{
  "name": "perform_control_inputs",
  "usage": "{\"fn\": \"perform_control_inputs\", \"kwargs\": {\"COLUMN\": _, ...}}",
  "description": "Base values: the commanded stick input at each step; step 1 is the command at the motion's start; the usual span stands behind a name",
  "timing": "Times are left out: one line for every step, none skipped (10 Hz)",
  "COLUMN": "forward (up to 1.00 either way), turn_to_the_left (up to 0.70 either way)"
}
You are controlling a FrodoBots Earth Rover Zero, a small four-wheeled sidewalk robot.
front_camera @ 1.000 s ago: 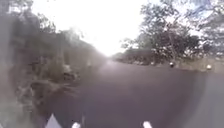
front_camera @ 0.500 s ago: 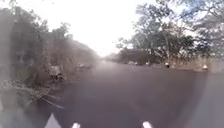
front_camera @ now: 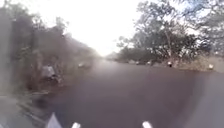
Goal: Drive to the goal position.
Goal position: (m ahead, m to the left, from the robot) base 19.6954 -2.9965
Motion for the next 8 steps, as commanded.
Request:
{"fn": "perform_control_inputs", "kwargs": {"forward": 0.7, "turn_to_the_left": 0.0}}
{"fn": "perform_control_inputs", "kwargs": {"forward": 0.7, "turn_to_the_left": 0.0}}
{"fn": "perform_control_inputs", "kwargs": {"forward": 0.7, "turn_to_the_left": 0.0}}
{"fn": "perform_control_inputs", "kwargs": {"forward": 0.7, "turn_to_the_left": 0.0}}
{"fn": "perform_control_inputs", "kwargs": {"forward": 0.7, "turn_to_the_left": 0.0}}
{"fn": "perform_control_inputs", "kwargs": {"forward": 0.7, "turn_to_the_left": 0.0}}
{"fn": "perform_control_inputs", "kwargs": {"forward": 0.7, "turn_to_the_left": 0.0}}
{"fn": "perform_control_inputs", "kwargs": {"forward": 0.7, "turn_to_the_left": 0.0}}
